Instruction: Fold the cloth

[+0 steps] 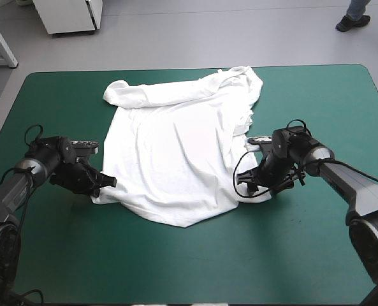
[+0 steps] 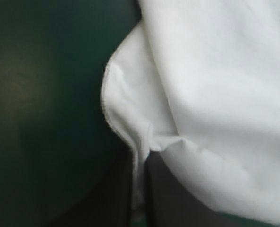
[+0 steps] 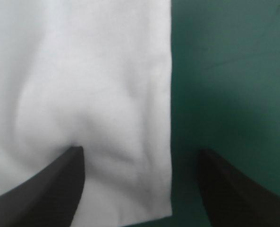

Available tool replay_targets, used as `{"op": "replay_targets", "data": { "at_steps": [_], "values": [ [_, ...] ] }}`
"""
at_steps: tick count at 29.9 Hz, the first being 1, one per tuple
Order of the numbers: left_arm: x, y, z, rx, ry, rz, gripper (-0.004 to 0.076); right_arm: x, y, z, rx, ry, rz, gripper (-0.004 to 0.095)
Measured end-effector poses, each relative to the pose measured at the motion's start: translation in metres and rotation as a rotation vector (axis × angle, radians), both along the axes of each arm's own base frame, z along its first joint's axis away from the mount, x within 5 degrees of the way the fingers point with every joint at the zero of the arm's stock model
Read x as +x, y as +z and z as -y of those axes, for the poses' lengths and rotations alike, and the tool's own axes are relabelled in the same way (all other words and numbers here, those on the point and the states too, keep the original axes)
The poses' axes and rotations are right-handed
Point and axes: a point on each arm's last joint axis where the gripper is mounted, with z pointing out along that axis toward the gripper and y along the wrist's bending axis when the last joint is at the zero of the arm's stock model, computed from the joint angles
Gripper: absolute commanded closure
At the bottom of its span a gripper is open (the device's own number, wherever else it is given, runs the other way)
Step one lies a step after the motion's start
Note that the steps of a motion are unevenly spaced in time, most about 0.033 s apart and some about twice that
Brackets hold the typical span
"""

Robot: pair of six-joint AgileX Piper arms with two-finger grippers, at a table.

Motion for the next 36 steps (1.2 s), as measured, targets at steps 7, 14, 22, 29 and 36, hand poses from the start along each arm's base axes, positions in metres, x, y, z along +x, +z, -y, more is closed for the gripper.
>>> {"op": "replay_targets", "data": {
  "at_steps": [7, 14, 22, 29, 36],
  "values": [
    [0.000, 0.000, 0.000, 0.000, 0.001, 0.004, 0.0730, 0.000, -0.001, -0.001, -0.062, 0.043, 0.004, 0.0868],
    [-0.002, 0.016, -0.001, 0.006, -0.002, 0.066, 0.0731, -0.008, 0.018, -0.011, 0.021, 0.041, 0.071, 0.0923],
    [0.001, 0.131, 0.001, -0.005, -0.020, 0.353, 0.0733, -0.015, 0.133, -0.006, 0.118, 0.043, 0.399, 0.0923],
    [-0.028, 0.267, 0.001, -0.007, -0.041, 0.695, 0.0733, -0.040, 0.260, 0.013, 0.127, 0.025, 0.696, 0.0923],
    [-0.080, 0.374, 0.000, -0.005, -0.045, 1.075, 0.0733, -0.093, 0.371, 0.044, 0.175, -0.049, 1.073, 0.0922]
  ]
}}
